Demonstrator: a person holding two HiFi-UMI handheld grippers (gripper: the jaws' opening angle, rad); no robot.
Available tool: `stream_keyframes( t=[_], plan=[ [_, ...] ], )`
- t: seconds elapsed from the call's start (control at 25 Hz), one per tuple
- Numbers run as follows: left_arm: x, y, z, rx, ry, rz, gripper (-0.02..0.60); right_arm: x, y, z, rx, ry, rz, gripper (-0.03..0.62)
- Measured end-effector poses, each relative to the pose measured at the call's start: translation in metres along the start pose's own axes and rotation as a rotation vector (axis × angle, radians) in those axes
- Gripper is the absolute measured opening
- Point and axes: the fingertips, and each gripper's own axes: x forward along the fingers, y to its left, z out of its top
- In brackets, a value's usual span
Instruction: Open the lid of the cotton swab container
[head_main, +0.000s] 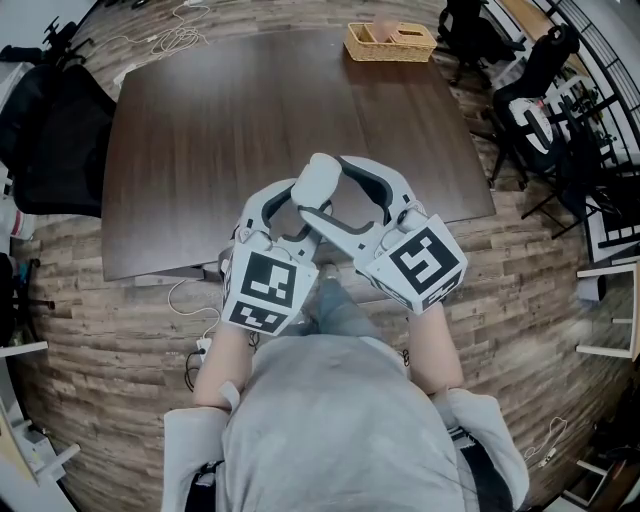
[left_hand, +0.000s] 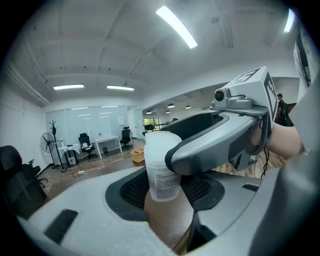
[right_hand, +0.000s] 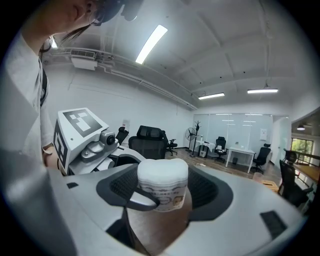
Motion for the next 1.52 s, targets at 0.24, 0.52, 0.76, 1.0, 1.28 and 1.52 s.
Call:
stream_keyframes(
  t=[0.24,0.52,0.76,1.0,1.28,1.52],
  plan=[
    [0.0,-0.001,0.001,0.003,-0.001,-0.003,0.192,-0.003,0.0,0.003,-0.024,0.006,-0.021,0.276],
    [0.004,0.001,-0.004,0.037,0.012,0.014,0.19,0.0,-0.002,0.013,-0.06,-0.007,-0.022,0.278],
    [0.003,-0.001,-0.002,0.034,0.016,0.0,0.19,0.0,-0.001,0.022,-0.041,-0.033,0.005,0.276],
    [0.007,-0.019,-0.002,0.048,0.018,-0.043,0.19,0.008,-0.001,0.035,-0.099,-0.055,0.024,0.276],
    [0.003,-0.023,-0.004,0.046,0.018,-0.05,0.19,0.012,0.003,0.032,-0.085,-0.043,0.037,0.276],
    [-0.004,-0.023,-0.004,0.016,0.001,-0.05,0.192,0.008,0.009,0.034,-0.051,-0.061,0.039,0.276]
  ],
)
